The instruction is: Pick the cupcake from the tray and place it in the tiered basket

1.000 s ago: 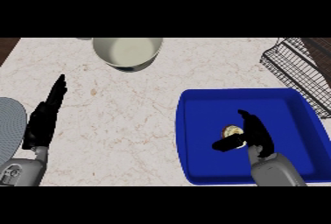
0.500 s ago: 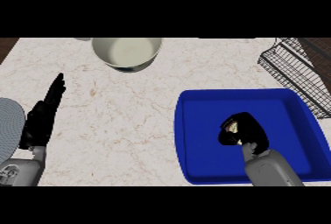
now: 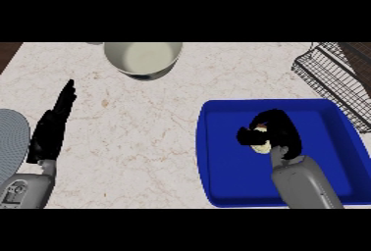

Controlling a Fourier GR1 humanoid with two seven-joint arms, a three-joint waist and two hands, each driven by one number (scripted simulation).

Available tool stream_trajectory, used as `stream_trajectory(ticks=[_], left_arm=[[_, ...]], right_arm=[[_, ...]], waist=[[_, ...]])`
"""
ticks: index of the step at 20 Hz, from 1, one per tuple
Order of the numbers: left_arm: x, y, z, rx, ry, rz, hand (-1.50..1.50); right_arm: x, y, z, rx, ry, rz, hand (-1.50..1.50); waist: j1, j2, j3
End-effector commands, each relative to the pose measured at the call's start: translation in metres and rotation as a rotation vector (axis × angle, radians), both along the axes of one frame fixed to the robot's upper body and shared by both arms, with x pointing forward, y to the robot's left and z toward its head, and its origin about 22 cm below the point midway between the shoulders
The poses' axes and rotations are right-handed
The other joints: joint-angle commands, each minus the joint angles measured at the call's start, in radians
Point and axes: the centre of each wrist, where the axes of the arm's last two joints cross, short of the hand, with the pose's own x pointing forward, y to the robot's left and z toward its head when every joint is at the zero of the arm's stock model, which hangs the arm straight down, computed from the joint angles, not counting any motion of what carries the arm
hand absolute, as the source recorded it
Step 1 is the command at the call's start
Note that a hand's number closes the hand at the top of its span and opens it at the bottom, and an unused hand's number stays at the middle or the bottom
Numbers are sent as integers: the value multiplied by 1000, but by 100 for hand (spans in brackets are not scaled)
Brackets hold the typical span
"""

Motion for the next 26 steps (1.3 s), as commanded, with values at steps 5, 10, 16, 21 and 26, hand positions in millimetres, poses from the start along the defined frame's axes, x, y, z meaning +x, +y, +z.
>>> stream_trajectory(ticks=[5,10,16,21,26], left_arm=[[12,-24,15,8,-50,-113,0],[10,-32,10,-2,-39,-125,0],[11,-31,8,0,-17,-136,0],[13,-23,11,5,-21,-117,0],[19,-9,18,8,-25,-90,0]], right_arm=[[89,-16,73,-184,-232,-370,150],[115,-34,119,-352,-470,-521,150],[138,-34,180,-538,-617,-638,150],[156,-39,209,-762,-541,-691,150],[166,-30,229,-709,-500,-686,150]], waist=[[107,40,-2],[121,39,-2],[116,32,-2],[110,32,-2],[79,27,1]])
